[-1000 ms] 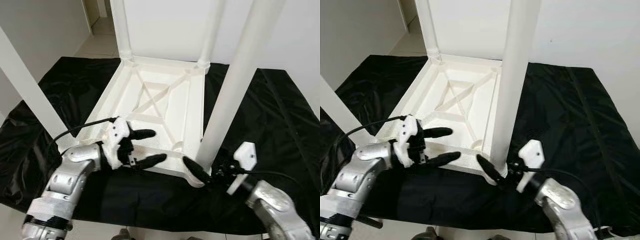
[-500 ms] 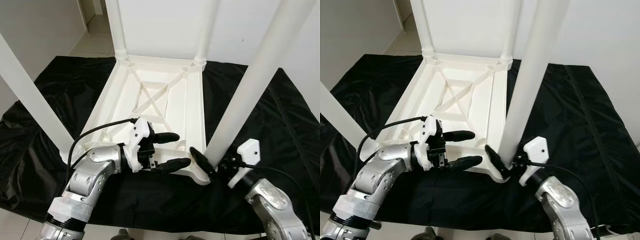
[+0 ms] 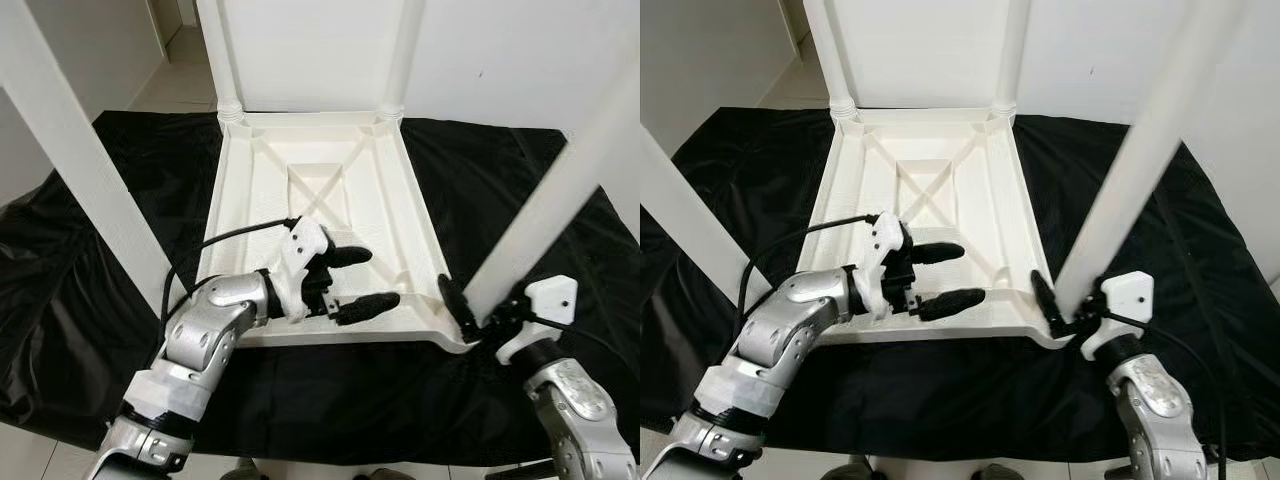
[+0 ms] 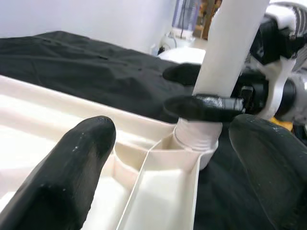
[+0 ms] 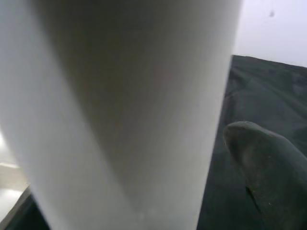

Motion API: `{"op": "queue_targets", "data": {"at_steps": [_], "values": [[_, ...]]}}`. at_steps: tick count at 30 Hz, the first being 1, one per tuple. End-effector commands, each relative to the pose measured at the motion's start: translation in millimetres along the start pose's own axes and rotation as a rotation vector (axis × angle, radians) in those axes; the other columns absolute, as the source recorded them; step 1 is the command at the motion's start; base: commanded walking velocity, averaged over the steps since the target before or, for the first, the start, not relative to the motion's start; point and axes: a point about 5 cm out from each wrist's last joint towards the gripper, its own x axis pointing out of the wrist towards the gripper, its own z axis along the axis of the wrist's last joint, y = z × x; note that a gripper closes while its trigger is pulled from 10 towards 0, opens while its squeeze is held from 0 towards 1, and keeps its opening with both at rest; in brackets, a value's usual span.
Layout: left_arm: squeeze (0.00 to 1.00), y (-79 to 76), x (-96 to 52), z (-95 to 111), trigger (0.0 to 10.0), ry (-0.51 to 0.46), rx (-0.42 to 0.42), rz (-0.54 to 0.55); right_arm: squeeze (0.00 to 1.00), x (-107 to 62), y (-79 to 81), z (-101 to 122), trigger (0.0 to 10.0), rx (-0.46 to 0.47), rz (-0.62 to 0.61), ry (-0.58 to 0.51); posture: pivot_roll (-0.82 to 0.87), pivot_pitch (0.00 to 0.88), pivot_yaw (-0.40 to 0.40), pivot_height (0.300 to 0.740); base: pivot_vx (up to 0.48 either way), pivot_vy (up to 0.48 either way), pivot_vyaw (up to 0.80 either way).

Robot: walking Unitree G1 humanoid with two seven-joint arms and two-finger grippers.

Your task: Building children table

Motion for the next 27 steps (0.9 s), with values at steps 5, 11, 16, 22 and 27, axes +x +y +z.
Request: {"op": "queue_targets", "data": {"at_steps": [5, 11, 16, 22, 27], "values": [[0.00, -5.0, 6.0, -6.0, 10.0, 0.031, 0.003, 0.019, 0.00, -2.6, -11.4, -3.2, 10.0, -0.006, -0.097, 0.005, -0.08, 0.068, 0.033, 0.740, 0.000, 0.000, 0.00], [0.00, -9.3, 10.7, -2.6, 10.0, 0.009, 0.049, 0.053, 0.00, -4.6, -5.3, -4.9, 10.0, -0.001, -0.107, 0.017, -0.07, 0.069, 0.027, 0.740, 0.000, 0.000, 0.00], [0.00, -12.3, 9.9, -4.7, 10.0, 0.013, 0.036, 0.078, 0.00, -3.8, 3.7, -5.4, 10.0, 0.017, -0.079, 0.018, -0.07, 0.068, 0.028, 0.740, 0.000, 0.000, 0.00], [0.00, -17.5, 5.3, -8.7, 10.0, 0.022, 0.061, 0.051, 0.00, -0.6, 6.0, -5.0, 8.4, -0.020, -0.046, 0.017, -0.06, 0.064, 0.017, 0.740, 0.000, 0.000, 0.00], [0.00, -17.7, 2.0, -17.4, 10.0, 0.063, 0.092, 0.046, 0.00, 3.6, 7.2, -4.2, 3.7, -0.038, -0.006, 0.020, -0.06, 0.055, 0.014, 0.740, 0.000, 0.000, 0.00]]}}
